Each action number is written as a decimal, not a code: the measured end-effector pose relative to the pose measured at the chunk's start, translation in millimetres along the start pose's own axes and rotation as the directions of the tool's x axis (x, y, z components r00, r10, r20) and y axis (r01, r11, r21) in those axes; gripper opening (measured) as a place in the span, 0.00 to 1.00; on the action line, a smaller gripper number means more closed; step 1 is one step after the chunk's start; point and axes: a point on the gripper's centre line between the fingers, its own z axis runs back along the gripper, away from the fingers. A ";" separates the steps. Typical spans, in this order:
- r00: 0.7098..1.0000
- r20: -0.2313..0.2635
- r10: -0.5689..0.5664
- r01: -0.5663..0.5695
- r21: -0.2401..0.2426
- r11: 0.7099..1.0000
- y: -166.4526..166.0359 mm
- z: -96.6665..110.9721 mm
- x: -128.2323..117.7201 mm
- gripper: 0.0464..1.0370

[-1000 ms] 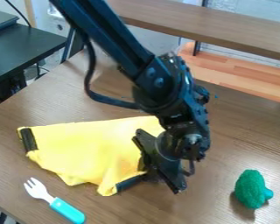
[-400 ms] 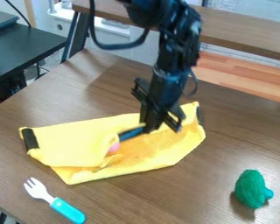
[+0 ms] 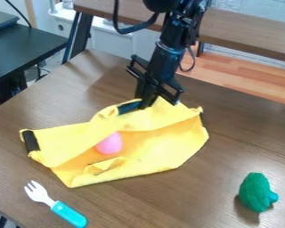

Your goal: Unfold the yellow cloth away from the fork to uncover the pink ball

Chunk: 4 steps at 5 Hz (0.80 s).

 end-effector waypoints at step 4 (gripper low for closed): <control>0.995 -0.091 0.039 -0.005 0.350 0.937 40.0 -14.9 24.8 0.01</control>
